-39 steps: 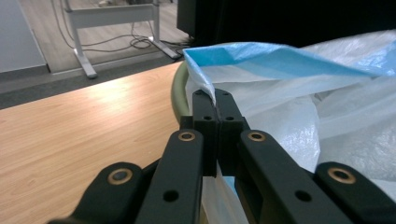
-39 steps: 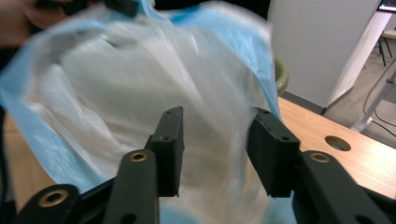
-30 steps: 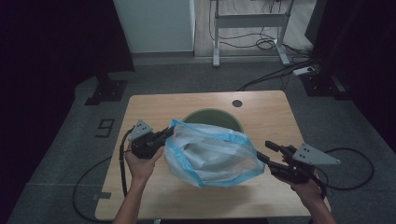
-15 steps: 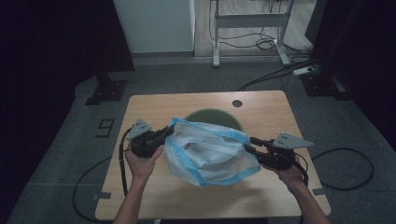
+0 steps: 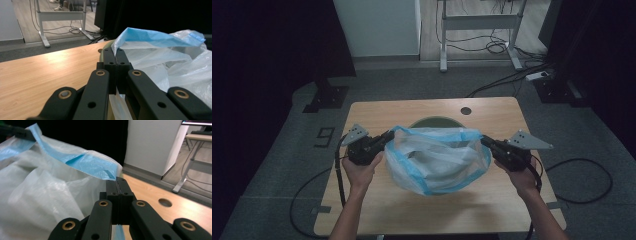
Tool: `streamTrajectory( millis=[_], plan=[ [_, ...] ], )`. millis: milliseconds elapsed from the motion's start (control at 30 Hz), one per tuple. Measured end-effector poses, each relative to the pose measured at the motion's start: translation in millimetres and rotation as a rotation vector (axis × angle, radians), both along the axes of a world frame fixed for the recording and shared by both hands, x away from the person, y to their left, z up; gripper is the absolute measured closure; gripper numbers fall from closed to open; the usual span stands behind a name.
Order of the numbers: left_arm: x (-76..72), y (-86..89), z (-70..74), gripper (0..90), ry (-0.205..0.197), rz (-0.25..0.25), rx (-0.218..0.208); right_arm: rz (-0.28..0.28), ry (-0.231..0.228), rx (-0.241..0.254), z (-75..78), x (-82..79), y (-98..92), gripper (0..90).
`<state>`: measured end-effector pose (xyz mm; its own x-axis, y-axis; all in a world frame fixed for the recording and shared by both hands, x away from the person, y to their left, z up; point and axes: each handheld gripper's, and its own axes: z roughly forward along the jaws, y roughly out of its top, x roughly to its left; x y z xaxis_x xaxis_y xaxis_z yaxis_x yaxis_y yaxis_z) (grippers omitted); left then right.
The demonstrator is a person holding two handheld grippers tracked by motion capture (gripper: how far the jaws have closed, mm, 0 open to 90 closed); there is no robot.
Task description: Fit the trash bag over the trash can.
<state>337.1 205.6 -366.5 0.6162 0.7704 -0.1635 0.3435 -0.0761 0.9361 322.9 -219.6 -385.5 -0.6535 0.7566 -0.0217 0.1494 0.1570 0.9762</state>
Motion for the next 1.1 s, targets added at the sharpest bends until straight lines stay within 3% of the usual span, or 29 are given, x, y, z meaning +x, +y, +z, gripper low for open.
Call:
streamTrajectory(
  millis=[233,433,533,833,1100],
  plan=[
    [20.8,1.9,-4.1,89.9,0.02,0.02,-0.002,-0.082,-0.003,-0.028,13.7,30.6,13.5,88.5],
    [37.8,4.7,-12.8,89.9,0.054,0.037,-0.018,-0.135,0.02,-0.053,10.7,61.1,19.5,88.6],
    [42.6,2.6,-17.0,89.9,0.068,0.051,-0.002,-0.147,0.026,-0.058,8.6,69.0,21.2,88.6],
    [63.5,-1.5,-36.3,89.8,0.178,0.09,0.03,-0.178,0.117,-0.111,-14.0,97.9,32.6,88.7],
    [72.8,-6.7,-53.7,89.8,0.257,0.058,0.057,-0.155,0.213,-0.129,-35.8,111.8,35.8,88.7]
  ],
)
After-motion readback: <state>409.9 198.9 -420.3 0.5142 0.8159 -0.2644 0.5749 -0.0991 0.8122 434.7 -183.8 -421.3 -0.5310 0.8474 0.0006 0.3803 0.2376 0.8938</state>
